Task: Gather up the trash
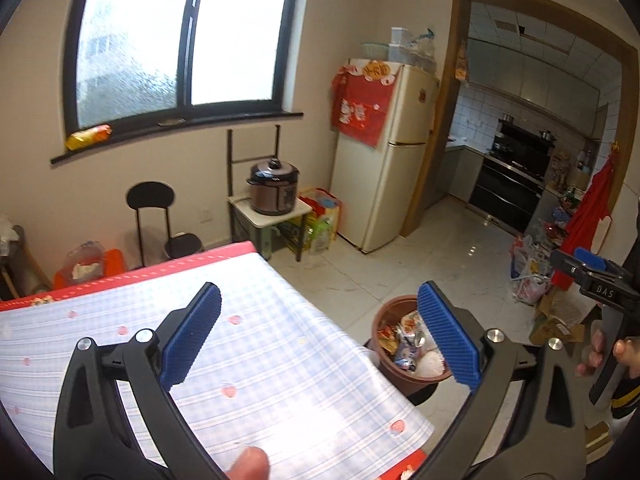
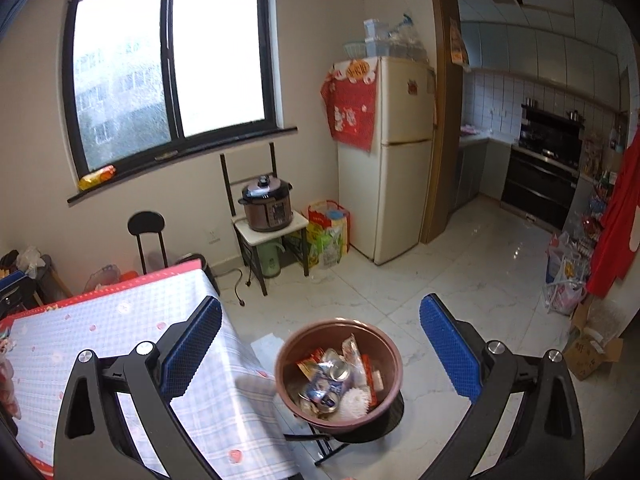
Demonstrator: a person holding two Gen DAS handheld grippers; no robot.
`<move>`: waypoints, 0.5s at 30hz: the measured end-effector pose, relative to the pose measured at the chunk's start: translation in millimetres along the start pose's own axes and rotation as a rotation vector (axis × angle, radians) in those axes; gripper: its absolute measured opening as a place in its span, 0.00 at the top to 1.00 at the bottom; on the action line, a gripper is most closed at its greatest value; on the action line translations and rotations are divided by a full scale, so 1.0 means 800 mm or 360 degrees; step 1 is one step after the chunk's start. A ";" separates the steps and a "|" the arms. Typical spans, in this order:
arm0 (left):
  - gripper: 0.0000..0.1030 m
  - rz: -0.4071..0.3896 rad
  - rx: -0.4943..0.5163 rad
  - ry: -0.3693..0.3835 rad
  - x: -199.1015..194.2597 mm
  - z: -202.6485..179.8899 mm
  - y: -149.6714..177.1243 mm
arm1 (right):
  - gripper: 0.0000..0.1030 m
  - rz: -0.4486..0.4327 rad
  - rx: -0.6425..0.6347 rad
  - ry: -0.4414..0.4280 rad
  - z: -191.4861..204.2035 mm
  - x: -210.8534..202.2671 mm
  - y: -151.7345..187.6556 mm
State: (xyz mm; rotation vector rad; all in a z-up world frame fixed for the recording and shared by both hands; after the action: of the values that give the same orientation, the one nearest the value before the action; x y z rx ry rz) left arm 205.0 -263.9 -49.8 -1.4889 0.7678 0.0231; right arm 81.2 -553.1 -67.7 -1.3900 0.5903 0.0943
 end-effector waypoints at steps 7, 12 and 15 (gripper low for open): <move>0.06 -0.0113 0.0055 -0.0074 -0.057 0.028 -0.010 | 0.05 -0.0067 -0.0011 0.0000 0.042 -0.029 -0.008; 0.06 -0.0147 0.0063 -0.0077 -0.076 0.040 -0.011 | 0.05 -0.0100 -0.0010 0.0017 0.060 -0.045 -0.011; 0.06 -0.0154 0.0061 -0.0071 -0.079 0.043 -0.012 | 0.05 -0.0105 -0.0015 0.0029 0.067 -0.052 -0.010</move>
State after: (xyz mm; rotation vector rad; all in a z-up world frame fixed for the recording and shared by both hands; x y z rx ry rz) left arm 176.2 -206.7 -15.2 -1.4828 0.6564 -0.0307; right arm 66.6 -492.5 -38.6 -1.4195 0.5589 0.0316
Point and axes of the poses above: each gripper's, at about its wrist camera, not at the fingertips, and x roughly the way its jaws point, z to its left, y to its underside, the point moved 5 cm from there along x, roughly the way its jaws point, and after that the axes turned 3 degrees about -z, right-handed, at the moved point
